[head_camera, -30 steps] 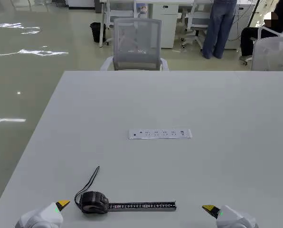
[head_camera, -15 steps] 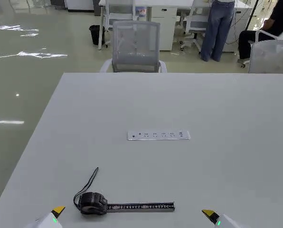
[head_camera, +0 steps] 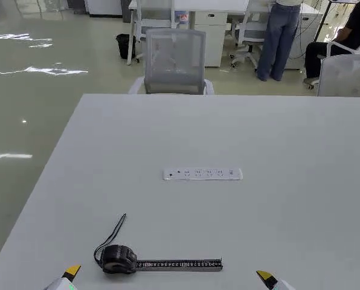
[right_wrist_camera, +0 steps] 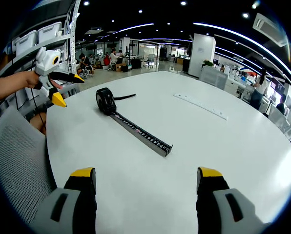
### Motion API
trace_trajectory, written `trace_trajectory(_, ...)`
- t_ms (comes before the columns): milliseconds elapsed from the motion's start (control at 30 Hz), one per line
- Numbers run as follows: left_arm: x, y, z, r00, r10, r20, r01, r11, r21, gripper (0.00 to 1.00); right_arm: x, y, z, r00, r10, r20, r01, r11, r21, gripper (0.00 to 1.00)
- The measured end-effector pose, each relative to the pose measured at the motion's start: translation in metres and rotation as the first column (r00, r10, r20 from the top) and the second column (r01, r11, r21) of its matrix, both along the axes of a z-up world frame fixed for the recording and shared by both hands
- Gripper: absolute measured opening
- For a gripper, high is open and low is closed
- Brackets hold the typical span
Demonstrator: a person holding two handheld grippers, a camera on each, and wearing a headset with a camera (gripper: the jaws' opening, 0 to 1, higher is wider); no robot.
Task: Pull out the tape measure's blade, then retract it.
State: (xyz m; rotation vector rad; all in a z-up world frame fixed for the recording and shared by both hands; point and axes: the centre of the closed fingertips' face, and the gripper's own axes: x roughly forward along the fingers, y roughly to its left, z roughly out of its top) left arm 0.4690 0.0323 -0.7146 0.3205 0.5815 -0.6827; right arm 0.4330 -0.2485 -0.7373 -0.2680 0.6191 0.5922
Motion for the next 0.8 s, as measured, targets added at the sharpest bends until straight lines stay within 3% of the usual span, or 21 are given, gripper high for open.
trace_trajectory(400, 0.0, -0.006, 0.009, 0.994, 0.107, 0.012, -0.106, 0.992, -0.064, 0.99, 0.002, 0.001, 0.013, 0.996, -0.077, 0.048, 0.077, 0.997, 0.01, 0.87)
trace_trajectory(800, 0.002, -0.006, 0.014, 0.978, 0.21, 0.019, -0.206, 0.972, -0.109, 0.99, 0.004, 0.013, 0.018, 0.993, -0.099, 0.064, 0.098, 0.995, 0.013, 0.87)
